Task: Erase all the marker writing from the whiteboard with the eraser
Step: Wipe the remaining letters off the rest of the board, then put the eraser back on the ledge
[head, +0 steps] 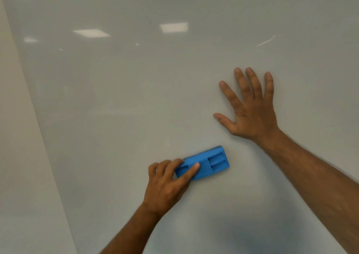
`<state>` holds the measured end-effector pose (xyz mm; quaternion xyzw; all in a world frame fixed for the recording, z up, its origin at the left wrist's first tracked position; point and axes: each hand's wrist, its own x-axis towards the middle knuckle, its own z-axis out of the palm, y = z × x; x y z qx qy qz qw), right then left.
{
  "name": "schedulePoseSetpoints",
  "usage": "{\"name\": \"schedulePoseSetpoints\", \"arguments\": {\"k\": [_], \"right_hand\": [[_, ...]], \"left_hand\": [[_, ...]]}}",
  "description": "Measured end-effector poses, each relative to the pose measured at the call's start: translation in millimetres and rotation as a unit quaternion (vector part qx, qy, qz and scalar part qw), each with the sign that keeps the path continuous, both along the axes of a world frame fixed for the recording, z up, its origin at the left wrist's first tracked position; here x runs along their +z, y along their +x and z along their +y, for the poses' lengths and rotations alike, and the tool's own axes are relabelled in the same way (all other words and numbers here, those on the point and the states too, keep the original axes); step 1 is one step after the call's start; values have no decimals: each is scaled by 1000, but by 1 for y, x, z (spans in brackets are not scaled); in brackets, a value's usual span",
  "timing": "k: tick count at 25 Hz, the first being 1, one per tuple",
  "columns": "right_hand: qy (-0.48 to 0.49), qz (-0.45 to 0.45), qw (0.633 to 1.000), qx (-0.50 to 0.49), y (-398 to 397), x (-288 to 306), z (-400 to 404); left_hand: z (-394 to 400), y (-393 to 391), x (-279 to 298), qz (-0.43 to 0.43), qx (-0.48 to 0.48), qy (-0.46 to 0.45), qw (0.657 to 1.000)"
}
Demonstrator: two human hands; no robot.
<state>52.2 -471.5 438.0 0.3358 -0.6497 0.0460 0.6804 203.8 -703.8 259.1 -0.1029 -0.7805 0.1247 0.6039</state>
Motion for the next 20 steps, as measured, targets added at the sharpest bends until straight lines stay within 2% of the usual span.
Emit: {"name": "schedulePoseSetpoints", "arguments": {"k": [2, 5, 10, 14, 20], "right_hand": [[-22, -10, 1000, -12, -7, 4, 16], [-33, -26, 999, -15, -15, 3, 32], [-28, -38, 999, 1, -15, -9, 35], [-5, -38, 999, 4, -17, -18, 42], [34, -48, 998, 13, -13, -40, 50]], "left_hand": [[7, -5, 16, 12, -4, 46, 999], [17, -9, 16, 7, -2, 51, 999], [26, -8, -16, -62, 7, -54, 997], [34, -2, -40, -154, 14, -147, 977], [50, 3, -54, -210, 2, -148, 966]]}}
